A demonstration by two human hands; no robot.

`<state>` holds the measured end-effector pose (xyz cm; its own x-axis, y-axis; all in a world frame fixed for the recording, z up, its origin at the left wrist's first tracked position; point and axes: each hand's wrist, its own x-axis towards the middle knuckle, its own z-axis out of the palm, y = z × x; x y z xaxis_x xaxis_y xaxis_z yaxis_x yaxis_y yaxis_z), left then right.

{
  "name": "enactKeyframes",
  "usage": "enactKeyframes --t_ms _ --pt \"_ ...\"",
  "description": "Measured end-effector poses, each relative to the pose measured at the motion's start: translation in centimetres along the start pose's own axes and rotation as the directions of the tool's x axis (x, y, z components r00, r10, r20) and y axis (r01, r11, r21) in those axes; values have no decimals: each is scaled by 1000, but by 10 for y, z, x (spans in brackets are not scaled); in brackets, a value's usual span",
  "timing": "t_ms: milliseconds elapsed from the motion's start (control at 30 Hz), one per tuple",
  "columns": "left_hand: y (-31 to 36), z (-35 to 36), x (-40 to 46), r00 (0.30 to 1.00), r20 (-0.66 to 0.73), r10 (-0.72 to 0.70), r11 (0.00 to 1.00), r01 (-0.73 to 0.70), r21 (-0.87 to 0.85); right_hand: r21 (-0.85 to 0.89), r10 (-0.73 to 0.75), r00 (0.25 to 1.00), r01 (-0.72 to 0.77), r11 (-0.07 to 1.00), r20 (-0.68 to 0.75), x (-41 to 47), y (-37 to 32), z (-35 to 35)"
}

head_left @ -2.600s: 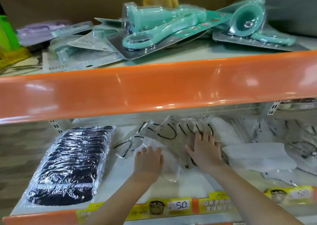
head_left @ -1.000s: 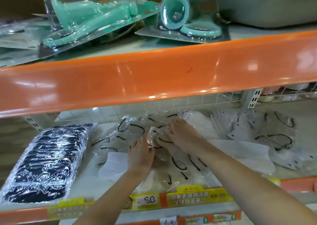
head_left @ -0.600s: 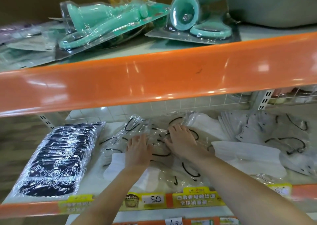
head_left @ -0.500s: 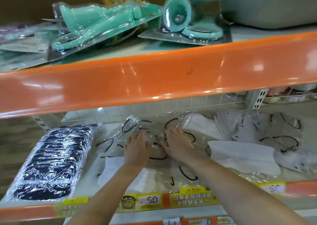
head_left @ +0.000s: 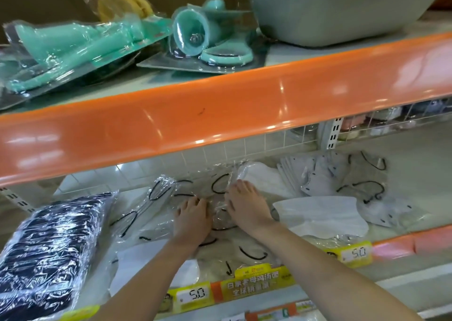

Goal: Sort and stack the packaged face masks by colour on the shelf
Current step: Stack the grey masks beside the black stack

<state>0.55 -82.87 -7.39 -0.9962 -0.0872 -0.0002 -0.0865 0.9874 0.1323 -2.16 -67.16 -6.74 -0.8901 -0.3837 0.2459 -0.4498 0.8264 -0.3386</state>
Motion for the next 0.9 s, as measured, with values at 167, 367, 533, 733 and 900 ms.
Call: enactKeyframes --t_ms 167,367,533,733,900 --pt "10 -10 -1 999 -18 -48 995 49 87 -99 282 958 -276 956 48 5 42 -21" --pt "36 -10 -2 996 -87 -3 1000 5 21 -203 255 962 -232 951 96 -14 69 -20" --pt "60 -8 0 986 -58 154 951 -164 -262 -149 141 985 -126 981 99 -26 68 -18" --pt "65 -3 10 995 -100 -31 802 -35 -596 -65 89 993 -84 994 78 -33 72 -20" --pt "68 -4 20 978 50 -202 584 161 -796 -79 19 997 -14 997 69 -42 72 -16"
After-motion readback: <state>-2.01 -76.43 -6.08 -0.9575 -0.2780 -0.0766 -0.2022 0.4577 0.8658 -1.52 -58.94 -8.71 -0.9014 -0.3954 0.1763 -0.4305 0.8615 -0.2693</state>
